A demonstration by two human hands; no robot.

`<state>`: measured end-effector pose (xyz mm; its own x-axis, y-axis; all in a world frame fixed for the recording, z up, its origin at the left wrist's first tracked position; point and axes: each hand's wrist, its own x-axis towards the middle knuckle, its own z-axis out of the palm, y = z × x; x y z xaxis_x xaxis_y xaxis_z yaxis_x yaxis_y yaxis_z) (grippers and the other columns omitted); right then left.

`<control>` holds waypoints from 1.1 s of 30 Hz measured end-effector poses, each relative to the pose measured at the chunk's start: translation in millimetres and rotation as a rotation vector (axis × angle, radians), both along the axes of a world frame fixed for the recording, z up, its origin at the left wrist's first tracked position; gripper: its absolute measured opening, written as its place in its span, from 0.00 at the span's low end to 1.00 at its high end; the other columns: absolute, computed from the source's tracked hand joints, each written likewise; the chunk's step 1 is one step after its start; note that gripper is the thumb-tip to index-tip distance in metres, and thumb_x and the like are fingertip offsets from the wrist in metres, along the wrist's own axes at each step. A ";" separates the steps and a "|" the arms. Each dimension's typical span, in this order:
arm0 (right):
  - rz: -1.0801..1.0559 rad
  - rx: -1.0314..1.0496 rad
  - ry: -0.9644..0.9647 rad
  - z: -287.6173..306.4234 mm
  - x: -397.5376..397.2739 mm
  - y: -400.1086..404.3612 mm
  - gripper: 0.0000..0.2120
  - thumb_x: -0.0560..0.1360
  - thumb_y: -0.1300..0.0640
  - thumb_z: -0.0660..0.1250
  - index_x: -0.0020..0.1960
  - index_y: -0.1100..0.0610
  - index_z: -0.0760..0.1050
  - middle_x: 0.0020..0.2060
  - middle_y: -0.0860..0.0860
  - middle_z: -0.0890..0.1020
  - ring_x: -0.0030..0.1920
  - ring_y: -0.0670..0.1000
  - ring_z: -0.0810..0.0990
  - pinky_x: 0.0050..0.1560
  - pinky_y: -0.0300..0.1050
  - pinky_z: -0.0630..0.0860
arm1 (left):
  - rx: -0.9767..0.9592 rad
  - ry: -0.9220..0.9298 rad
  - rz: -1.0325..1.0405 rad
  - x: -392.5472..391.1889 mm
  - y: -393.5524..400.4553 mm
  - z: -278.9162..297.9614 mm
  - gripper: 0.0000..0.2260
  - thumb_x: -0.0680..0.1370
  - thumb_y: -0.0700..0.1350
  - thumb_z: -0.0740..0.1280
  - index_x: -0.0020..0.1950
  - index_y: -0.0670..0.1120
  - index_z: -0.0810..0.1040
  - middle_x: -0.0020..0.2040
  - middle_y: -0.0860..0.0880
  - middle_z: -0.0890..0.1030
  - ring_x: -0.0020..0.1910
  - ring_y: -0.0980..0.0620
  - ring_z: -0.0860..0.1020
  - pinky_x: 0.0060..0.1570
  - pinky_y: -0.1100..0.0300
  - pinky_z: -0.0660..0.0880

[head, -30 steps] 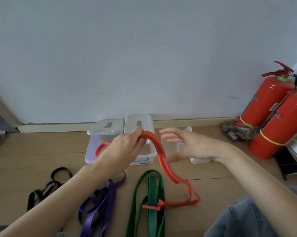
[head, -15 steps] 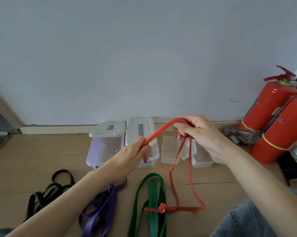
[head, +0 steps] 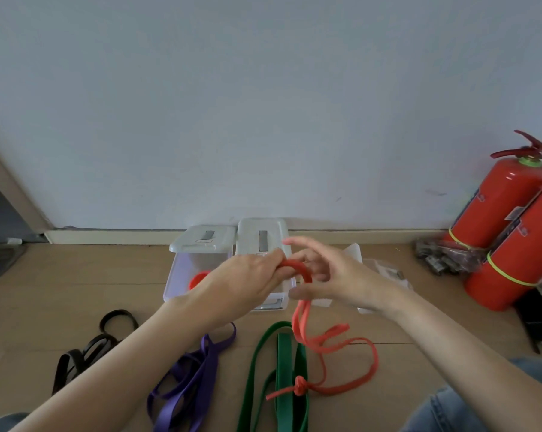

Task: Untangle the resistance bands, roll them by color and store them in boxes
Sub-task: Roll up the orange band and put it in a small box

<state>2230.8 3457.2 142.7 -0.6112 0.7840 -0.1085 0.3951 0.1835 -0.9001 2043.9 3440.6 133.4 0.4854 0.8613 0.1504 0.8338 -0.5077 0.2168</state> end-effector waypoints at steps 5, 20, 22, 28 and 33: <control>-0.196 0.153 0.110 15.6 7.9 3.2 0.07 0.76 0.63 0.64 0.52 0.54 0.72 0.35 0.47 0.80 0.32 0.42 0.76 0.38 0.34 0.76 | -0.252 -0.182 0.026 -9.4 4.7 -3.3 0.10 0.81 0.52 0.54 0.45 0.48 0.67 0.33 0.55 0.71 0.32 0.55 0.72 0.36 0.63 0.71; 0.004 0.048 0.081 13.0 2.5 -3.8 0.08 0.75 0.64 0.67 0.49 0.54 0.70 0.34 0.46 0.81 0.32 0.42 0.76 0.37 0.36 0.73 | -0.189 -0.111 -0.035 -3.2 6.5 3.0 0.12 0.81 0.53 0.54 0.45 0.49 0.70 0.29 0.59 0.70 0.31 0.65 0.71 0.35 0.66 0.66; -0.028 0.153 0.010 16.9 7.3 -0.5 0.05 0.77 0.62 0.64 0.47 0.52 0.72 0.33 0.45 0.80 0.31 0.43 0.73 0.36 0.38 0.71 | -0.233 -0.136 -0.025 -8.5 6.6 4.7 0.12 0.80 0.52 0.56 0.46 0.47 0.73 0.28 0.58 0.73 0.31 0.64 0.73 0.36 0.66 0.68; -0.005 0.052 -0.034 17.0 15.3 2.8 0.10 0.75 0.63 0.67 0.53 0.52 0.72 0.38 0.50 0.81 0.31 0.48 0.76 0.34 0.39 0.76 | -0.187 -0.244 -0.008 -12.5 4.4 11.1 0.10 0.81 0.47 0.57 0.51 0.44 0.75 0.36 0.57 0.70 0.33 0.65 0.71 0.38 0.68 0.68; 0.031 0.079 0.062 11.3 8.0 -4.6 0.15 0.72 0.58 0.71 0.53 0.54 0.68 0.39 0.52 0.80 0.34 0.53 0.80 0.39 0.46 0.79 | -0.254 -0.337 -0.073 -0.9 0.1 14.7 0.08 0.81 0.45 0.57 0.46 0.46 0.74 0.33 0.58 0.69 0.33 0.68 0.70 0.36 0.72 0.66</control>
<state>2238.8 3452.6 154.0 -0.6390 0.7691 -0.0087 0.3324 0.2659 -0.9049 2043.0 3440.7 148.1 0.5062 0.8568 0.0980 0.6593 -0.4578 0.5965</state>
